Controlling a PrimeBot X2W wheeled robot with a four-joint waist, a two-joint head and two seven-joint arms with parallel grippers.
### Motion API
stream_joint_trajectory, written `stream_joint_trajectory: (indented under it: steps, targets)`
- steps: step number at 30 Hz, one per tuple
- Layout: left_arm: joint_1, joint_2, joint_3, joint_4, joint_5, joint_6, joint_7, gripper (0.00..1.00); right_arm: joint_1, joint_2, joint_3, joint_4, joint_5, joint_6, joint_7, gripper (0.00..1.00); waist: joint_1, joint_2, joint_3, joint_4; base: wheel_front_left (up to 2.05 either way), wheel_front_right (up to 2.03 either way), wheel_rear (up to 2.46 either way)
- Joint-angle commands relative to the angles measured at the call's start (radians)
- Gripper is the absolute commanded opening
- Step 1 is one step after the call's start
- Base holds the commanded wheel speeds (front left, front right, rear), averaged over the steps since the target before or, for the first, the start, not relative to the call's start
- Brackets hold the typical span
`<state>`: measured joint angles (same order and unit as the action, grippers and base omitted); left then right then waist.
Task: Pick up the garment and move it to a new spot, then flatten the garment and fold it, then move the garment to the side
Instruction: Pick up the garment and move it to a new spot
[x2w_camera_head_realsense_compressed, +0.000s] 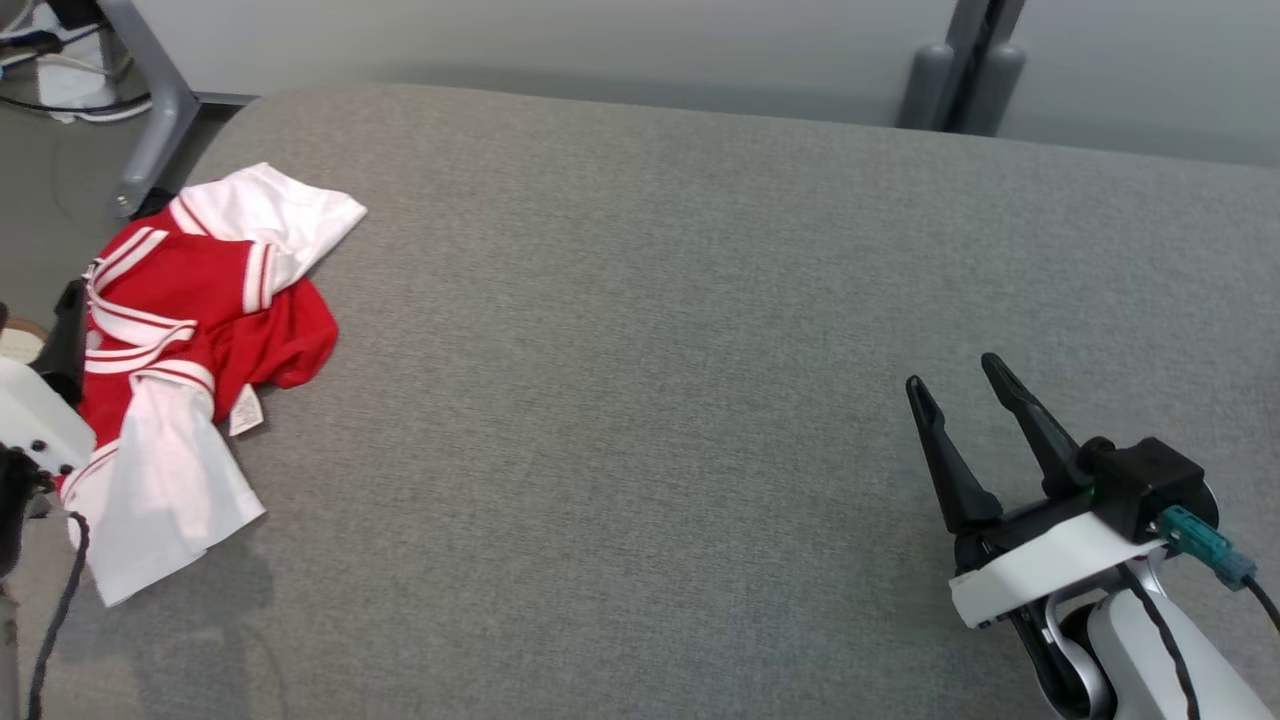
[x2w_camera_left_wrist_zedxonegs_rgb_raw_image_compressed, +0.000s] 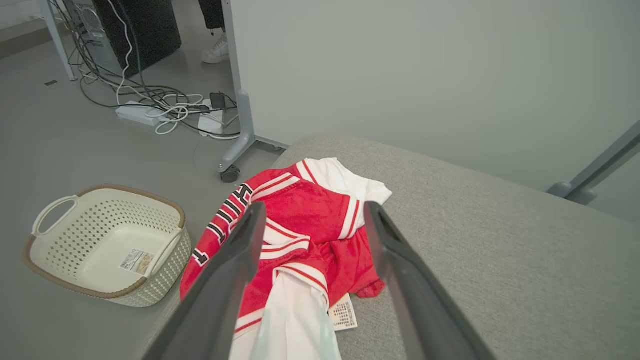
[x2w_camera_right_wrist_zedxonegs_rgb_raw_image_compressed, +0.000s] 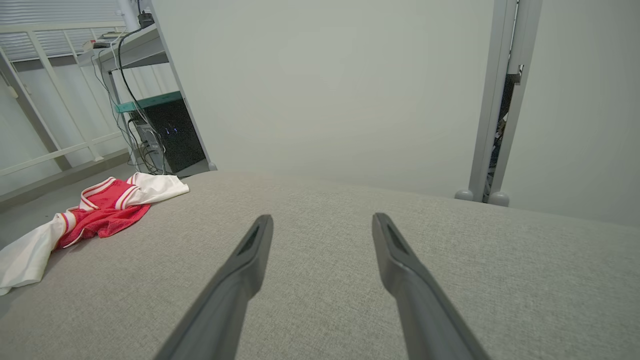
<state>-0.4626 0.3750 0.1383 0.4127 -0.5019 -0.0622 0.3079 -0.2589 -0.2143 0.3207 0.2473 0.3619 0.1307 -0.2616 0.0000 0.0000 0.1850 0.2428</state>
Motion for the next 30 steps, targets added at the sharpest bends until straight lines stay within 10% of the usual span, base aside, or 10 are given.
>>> stream_joint_trajectory:
  steps: [1, 13, 20, 22, 25, 30]
  targets:
    - [-0.030, 0.013, 0.006, 0.024, -0.013, -0.007, 0.013, 1.00, -0.018, -0.006, -0.001, -0.002, -0.003, 0.000, -0.004, 1.00, 0.0000, 0.0000, 0.053, -0.055, 0.00, 0.00, 0.00]
    - [-0.161, 0.141, 0.029, 0.423, -0.063, -0.036, 0.119, 1.00, -0.084, -0.005, 0.007, -0.011, -0.009, 0.000, -0.003, 1.00, 0.0000, 0.0000, 0.161, -0.183, 0.00, 0.00, 0.00]
    - [-0.162, 0.117, 0.012, 0.591, -0.108, -0.057, 0.207, 1.00, -0.078, -0.006, -0.006, -0.006, -0.008, 0.000, -0.004, 1.00, 0.0000, 0.0000, 0.175, -0.185, 0.00, 0.00, 0.00]
    - [-0.161, 0.110, 0.000, 0.608, -0.115, -0.061, 0.215, 0.79, -0.082, -0.008, -0.007, -0.007, -0.010, 0.000, -0.004, 1.00, 0.0000, 0.0000, 0.177, -0.179, 0.00, 0.00, 0.00]
    - [-0.181, 0.110, -0.019, 0.613, -0.128, -0.069, 0.179, 0.00, -0.090, -0.011, -0.007, -0.007, -0.013, 0.000, -0.004, 1.00, 0.0000, 0.0000, 0.176, -0.166, 0.00, 0.00, 0.00]
    - [-0.198, 0.117, -0.056, 0.589, -0.149, -0.068, 0.140, 0.00, -0.085, -0.007, -0.002, 0.004, -0.011, 0.000, -0.004, 1.00, 0.0000, 0.0000, 0.151, -0.153, 0.00, 0.00, 0.00]
